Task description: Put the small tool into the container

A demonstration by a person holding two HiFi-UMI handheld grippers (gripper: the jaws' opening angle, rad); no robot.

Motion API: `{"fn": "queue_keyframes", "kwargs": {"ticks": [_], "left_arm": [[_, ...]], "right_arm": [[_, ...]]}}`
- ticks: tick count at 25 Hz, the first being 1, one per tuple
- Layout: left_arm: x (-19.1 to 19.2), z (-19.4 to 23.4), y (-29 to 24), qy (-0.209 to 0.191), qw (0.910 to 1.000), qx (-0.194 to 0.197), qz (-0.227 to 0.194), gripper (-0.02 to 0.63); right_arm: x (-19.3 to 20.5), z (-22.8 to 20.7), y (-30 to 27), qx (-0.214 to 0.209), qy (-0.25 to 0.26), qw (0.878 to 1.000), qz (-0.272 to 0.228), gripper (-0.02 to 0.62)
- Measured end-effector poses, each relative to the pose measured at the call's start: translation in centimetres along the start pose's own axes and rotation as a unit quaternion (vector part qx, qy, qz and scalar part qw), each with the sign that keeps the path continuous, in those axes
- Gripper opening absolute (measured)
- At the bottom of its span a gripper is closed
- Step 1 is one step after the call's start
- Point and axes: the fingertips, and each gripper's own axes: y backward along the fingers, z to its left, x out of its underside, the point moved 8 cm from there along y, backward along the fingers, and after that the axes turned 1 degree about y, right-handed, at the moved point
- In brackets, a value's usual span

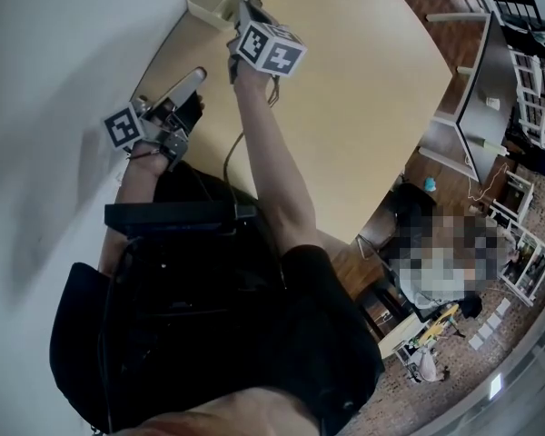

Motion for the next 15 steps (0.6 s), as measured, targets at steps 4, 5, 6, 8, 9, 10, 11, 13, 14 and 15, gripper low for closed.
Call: {"fn": "queue_keyframes", "kwargs": {"ticks": [4,5,6,8,9,10,11,13,14,15], "left_arm": [[-0.1,0.1,0.5,0.002,1.0000,-0.004,-0.008,0.012],[-0.2,0.1,0.6,0.003,0.9999,-0.005,-0.010,0.012],[-0.3,0.0,0.7,0.003,0.9999,-0.006,-0.011,0.012],[-0.6,0.0,0.7,0.002,0.9999,-0.003,-0.013,0.012],[-0.7,0.0,0.6,0.002,0.9999,-0.001,-0.014,0.012],[-0.7,0.0,0.6,0.002,0.9999,0.000,-0.013,0.012],[-0.8,0.0,0.6,0.002,0.9999,0.001,-0.013,0.012],[-0.7,0.2,0.7,0.003,0.9999,0.003,-0.012,0.012],[-0.7,0.2,0.7,0.003,0.9999,0.004,-0.012,0.012],[-0.6,0.2,0.8,0.004,0.9999,0.003,-0.012,0.012]], "right_arm": [[0.5,0.4,-0.7,0.016,0.018,0.999,0.025,-0.006],[0.5,0.5,-0.8,0.018,0.022,0.999,0.028,-0.005],[0.5,0.6,-1.0,0.019,0.024,0.999,0.033,0.000],[0.4,0.7,-1.1,0.019,0.028,0.999,0.043,0.015],[0.4,0.8,-1.2,0.019,0.032,0.998,0.048,0.018],[0.5,0.9,-1.4,0.020,0.037,0.998,0.053,0.018],[0.6,1.0,-1.5,0.023,0.042,0.997,0.057,0.021],[0.8,1.2,-1.7,0.027,0.049,0.996,0.064,0.029],[0.9,1.3,-1.8,0.029,0.053,0.996,0.068,0.032],[1.0,1.4,-1.9,0.031,0.056,0.995,0.072,0.035]]}}
